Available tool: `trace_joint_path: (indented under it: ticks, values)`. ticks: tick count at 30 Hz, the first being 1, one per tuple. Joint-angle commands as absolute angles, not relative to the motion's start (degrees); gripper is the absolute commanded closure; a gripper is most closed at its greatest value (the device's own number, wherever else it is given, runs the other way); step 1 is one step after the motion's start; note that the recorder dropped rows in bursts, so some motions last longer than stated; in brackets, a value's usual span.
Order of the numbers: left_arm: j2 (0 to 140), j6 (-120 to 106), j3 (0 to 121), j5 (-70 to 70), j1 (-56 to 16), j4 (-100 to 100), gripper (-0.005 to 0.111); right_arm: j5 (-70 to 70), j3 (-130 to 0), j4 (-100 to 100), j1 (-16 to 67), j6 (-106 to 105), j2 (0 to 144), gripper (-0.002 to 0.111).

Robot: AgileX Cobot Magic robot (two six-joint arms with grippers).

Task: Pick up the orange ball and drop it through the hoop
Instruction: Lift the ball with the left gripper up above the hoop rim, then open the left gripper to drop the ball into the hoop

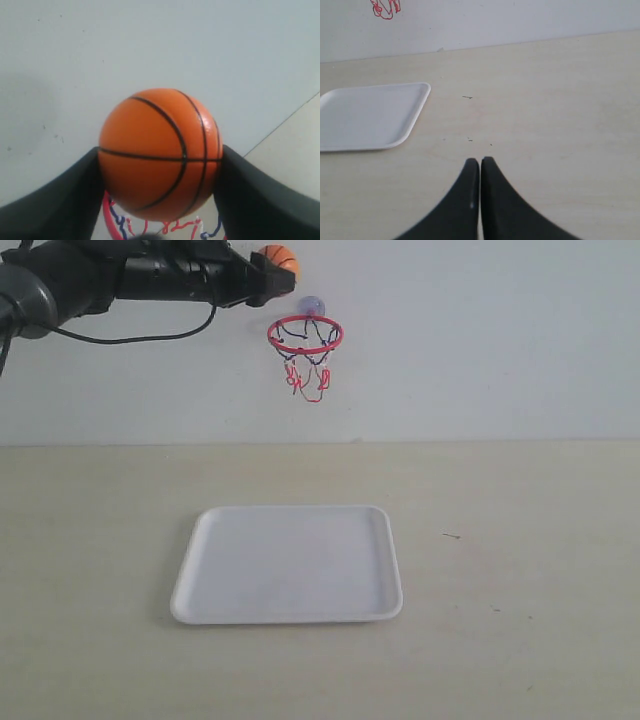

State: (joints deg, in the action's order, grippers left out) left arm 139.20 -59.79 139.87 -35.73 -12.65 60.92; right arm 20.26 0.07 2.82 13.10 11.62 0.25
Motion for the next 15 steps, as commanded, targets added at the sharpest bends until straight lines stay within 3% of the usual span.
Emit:
trace_joint_path:
  ticks: [1,6,11,15]
  values:
    - [139.3,-60.3,140.3,-35.5,-12.6,65.0,0.103,19.5,0.0,3.3,13.2,11.4,0.0,0.108]
    - [139.3,-60.5,140.3,-35.5,-12.6,66.6,0.093,19.5,0.0,3.3,13.2,11.4,0.0,0.108]
    - [139.4,-60.5,140.3,-36.0,-12.6,66.8,0.064,19.5,0.0,3.3,13.2,11.4,0.0,0.108]
    - [139.4,-60.5,140.3,-36.2,-12.7,67.1,0.050,19.5,0.0,3.3,13.2,11.4,0.0,0.108]
